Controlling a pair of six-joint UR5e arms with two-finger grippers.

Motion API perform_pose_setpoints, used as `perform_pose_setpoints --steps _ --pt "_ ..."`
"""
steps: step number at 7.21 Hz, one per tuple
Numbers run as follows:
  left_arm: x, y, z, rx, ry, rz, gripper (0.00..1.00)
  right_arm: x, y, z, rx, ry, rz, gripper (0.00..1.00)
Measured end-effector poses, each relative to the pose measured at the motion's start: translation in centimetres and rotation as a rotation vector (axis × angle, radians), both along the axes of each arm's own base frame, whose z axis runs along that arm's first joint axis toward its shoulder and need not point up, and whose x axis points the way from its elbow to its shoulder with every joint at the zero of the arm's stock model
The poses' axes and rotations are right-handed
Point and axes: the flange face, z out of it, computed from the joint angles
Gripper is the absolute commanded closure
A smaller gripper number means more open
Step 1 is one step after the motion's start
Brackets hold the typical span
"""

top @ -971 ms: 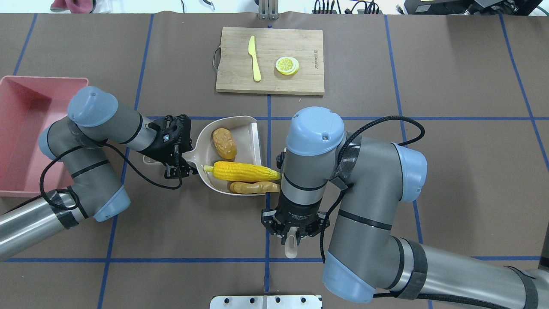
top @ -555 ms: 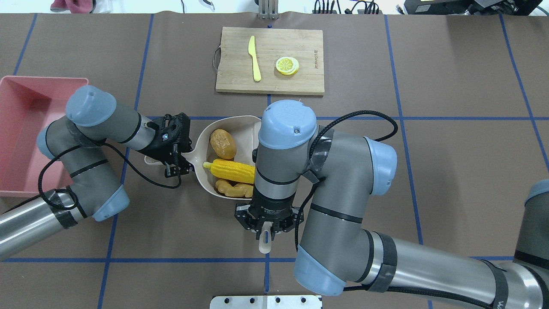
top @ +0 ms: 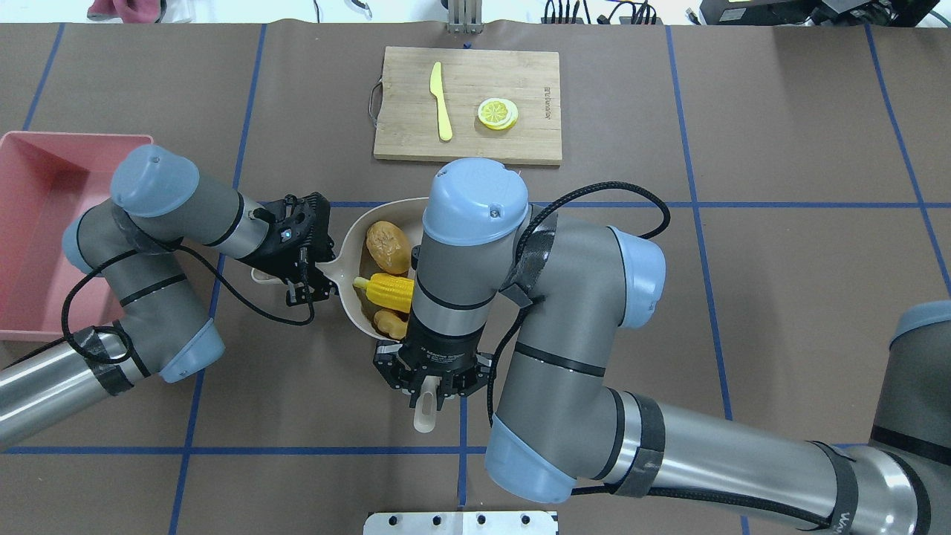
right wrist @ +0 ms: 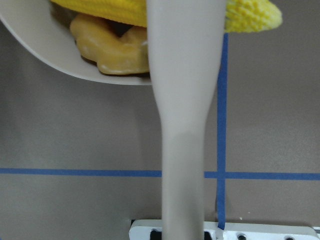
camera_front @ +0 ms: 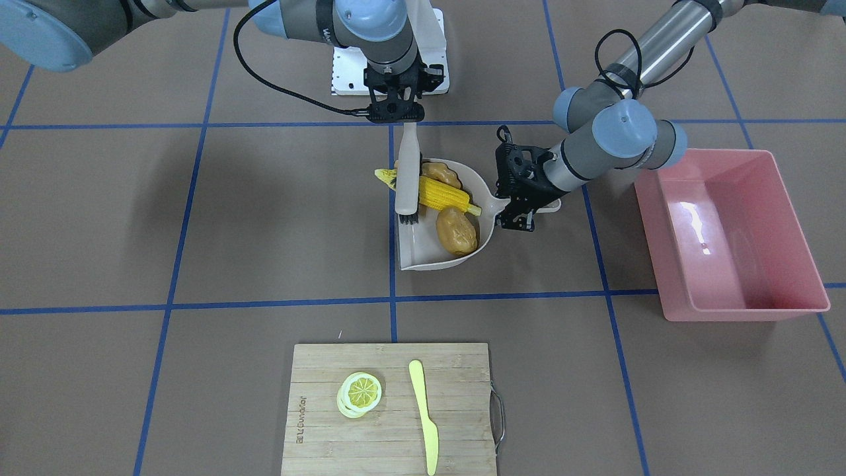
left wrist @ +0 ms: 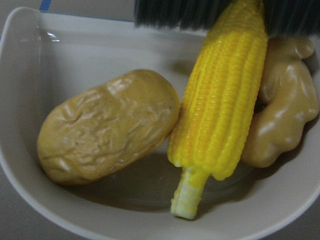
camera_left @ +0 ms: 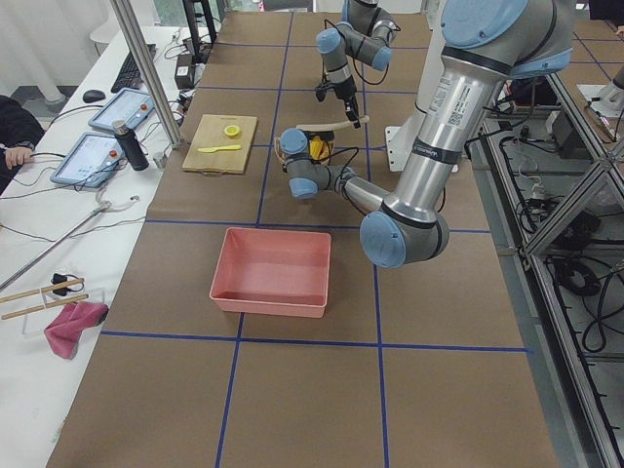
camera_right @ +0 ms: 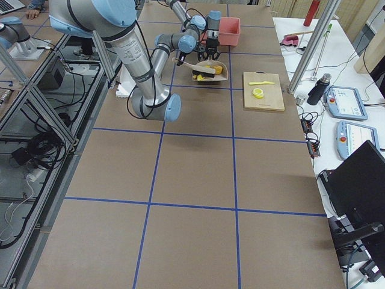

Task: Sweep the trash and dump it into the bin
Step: 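Lift the dustpan toward the pink bin with the left gripper while the right withdraws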

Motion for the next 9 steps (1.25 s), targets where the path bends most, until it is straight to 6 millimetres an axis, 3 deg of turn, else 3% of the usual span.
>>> perform_pose_setpoints --steps 4,6,8,9 --pt "-1.5 -0.2 -0.5 0.008 0.013 -0.014 0.94 6.3 -6.3 -0.5 -0.079 -0.033 0.043 1.00" --pt "-2.4 -0.3 -0.9 0.012 0.022 -0.021 0.83 10.9 -8.7 3.5 -0.043 -0.021 0.082 1.00" --pt "-3.7 -0.1 -1.3 0.021 0.032 -0.036 1.00 16.2 -9.4 9.5 0.003 -0.004 0.101 1.00" --pt "-4.8 -0.2 -1.1 0.025 0.033 -0.047 1.00 18.2 -9.3 12.7 0.034 0.014 0.096 1.00"
